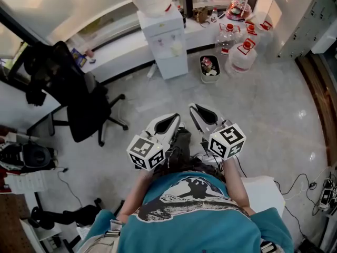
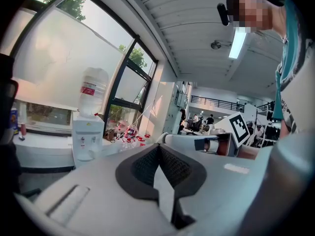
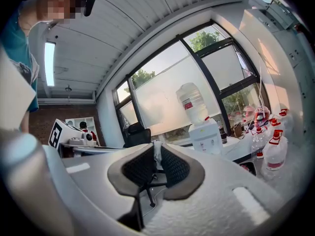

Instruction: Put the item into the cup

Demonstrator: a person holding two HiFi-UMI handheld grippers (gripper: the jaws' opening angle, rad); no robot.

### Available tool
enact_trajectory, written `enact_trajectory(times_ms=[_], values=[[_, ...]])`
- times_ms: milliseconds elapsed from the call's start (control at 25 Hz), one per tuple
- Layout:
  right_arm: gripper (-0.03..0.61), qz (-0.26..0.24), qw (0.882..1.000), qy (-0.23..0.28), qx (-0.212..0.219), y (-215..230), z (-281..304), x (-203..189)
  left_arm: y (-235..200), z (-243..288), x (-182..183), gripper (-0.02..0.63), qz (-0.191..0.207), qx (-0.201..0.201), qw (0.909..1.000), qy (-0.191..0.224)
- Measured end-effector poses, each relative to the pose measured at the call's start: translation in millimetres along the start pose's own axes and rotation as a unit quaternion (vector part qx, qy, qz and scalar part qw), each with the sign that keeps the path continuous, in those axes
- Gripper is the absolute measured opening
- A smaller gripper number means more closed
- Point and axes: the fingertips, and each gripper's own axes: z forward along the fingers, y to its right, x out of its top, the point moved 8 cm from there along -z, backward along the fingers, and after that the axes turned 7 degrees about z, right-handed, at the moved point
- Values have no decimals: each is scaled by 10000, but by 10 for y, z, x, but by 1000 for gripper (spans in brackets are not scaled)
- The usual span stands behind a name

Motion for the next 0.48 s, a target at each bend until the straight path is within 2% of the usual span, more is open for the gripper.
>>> enact_trajectory(times_ms=[120,280,480], values=[[44,65,10000,-30,57,68,-11,12,-39,135,28,9,300,-74,9995,-80],[44,44,9998,-184,-17,212,-10,39,-154,372,102,9,341,-294,9990,-64],[44,175,9996,-201,88,194,354,10,-442,263,90,9,196,48,9997,-166]])
